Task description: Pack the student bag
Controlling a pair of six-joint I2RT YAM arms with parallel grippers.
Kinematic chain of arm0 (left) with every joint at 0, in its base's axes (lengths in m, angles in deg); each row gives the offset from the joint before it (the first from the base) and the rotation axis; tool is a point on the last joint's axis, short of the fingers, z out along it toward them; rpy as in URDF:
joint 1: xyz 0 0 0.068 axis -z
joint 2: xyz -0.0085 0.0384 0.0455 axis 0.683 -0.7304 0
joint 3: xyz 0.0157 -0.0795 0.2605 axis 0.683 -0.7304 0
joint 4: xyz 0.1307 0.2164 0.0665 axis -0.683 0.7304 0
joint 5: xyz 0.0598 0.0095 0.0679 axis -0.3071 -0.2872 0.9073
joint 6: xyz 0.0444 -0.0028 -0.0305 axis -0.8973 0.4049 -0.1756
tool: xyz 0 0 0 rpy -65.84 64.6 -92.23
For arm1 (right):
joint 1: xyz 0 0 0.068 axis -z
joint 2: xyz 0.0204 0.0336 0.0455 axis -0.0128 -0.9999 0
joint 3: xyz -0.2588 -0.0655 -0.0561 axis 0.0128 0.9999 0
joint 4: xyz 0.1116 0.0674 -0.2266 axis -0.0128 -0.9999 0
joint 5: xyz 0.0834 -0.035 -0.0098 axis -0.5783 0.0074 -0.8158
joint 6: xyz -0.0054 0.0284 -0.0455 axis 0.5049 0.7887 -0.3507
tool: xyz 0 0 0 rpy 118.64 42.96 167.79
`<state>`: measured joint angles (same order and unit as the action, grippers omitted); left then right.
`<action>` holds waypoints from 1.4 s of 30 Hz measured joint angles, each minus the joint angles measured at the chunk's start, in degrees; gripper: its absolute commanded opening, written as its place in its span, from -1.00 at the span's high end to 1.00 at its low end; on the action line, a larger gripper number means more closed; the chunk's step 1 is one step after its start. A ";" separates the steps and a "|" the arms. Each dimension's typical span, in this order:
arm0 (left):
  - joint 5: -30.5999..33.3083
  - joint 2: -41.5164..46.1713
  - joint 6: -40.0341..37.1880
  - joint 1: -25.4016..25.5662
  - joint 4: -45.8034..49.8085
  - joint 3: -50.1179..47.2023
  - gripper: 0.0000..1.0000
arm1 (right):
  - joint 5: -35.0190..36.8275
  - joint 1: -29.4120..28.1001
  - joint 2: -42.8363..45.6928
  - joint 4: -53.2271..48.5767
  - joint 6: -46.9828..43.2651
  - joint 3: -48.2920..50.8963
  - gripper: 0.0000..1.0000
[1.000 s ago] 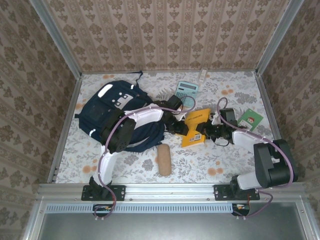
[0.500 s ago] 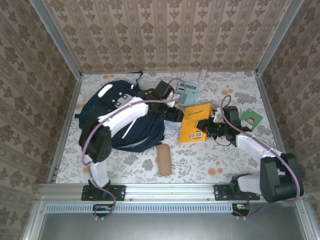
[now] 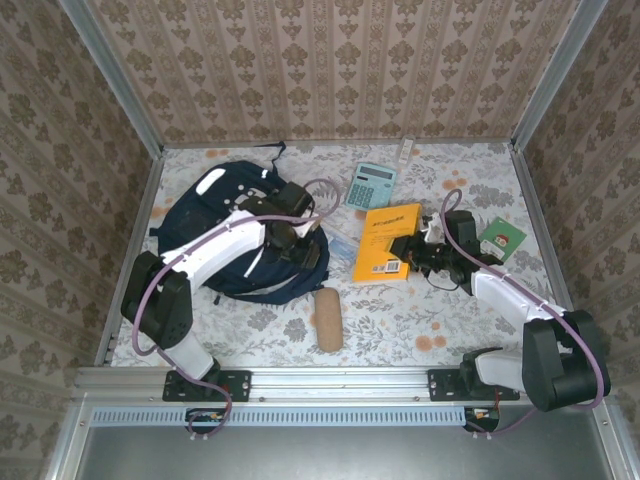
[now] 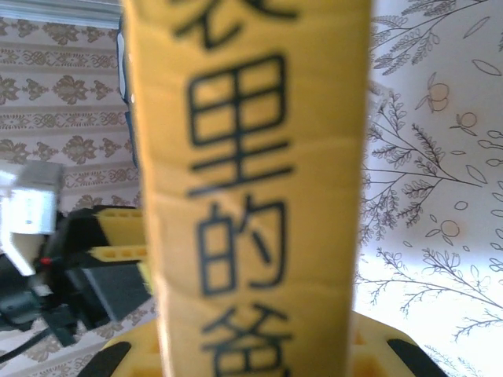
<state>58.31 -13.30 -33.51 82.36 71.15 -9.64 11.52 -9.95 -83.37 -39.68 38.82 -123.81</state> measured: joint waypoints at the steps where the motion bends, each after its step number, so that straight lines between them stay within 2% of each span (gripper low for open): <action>1: -0.02 0.11 -0.07 0.00 0.24 -0.94 0.03 | 0.00 -0.20 -0.17 0.22 0.02 -0.11 1.00; 3: -0.02 0.33 -0.22 0.00 0.24 -2.32 0.03 | 0.00 -0.50 -0.57 0.52 0.07 -0.33 1.00; 6: -0.04 0.52 -0.52 0.00 0.22 -3.02 0.21 | 0.00 -1.09 -1.16 0.76 0.24 -0.66 1.00; 10: -0.07 0.55 -0.85 0.00 0.09 -3.17 0.68 | 0.04 -1.97 -1.40 0.98 0.52 -0.85 1.00; 12: -0.20 0.74 -0.92 0.00 -0.07 -3.17 1.00 | 0.07 -2.47 -1.40 1.22 1.01 -0.87 1.00; 19: 1.88 2.32 -1.20 0.00 0.94 -2.25 1.00 | 0.81 -6.10 -2.38 5.14 4.37 -0.90 1.00; 28: 6.82 8.31 -0.24 -1.42 4.79 7.37 1.00 | 3.19 -13.62 -9.14 15.43 11.72 -3.69 1.00; 37: 8.90 10.27 2.12 -3.78 6.21 14.16 1.00 | 5.73 -21.62 -26.56 31.52 20.28 -13.99 1.00; 42: 8.96 10.34 3.52 -3.82 6.25 15.63 1.00 | 8.22 -25.03 -36.61 35.41 23.71 -22.53 1.00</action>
<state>67.27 -2.96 -29.99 78.54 77.40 5.98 19.74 -34.97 -119.98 -4.27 62.53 -146.35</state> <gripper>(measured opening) 0.040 0.173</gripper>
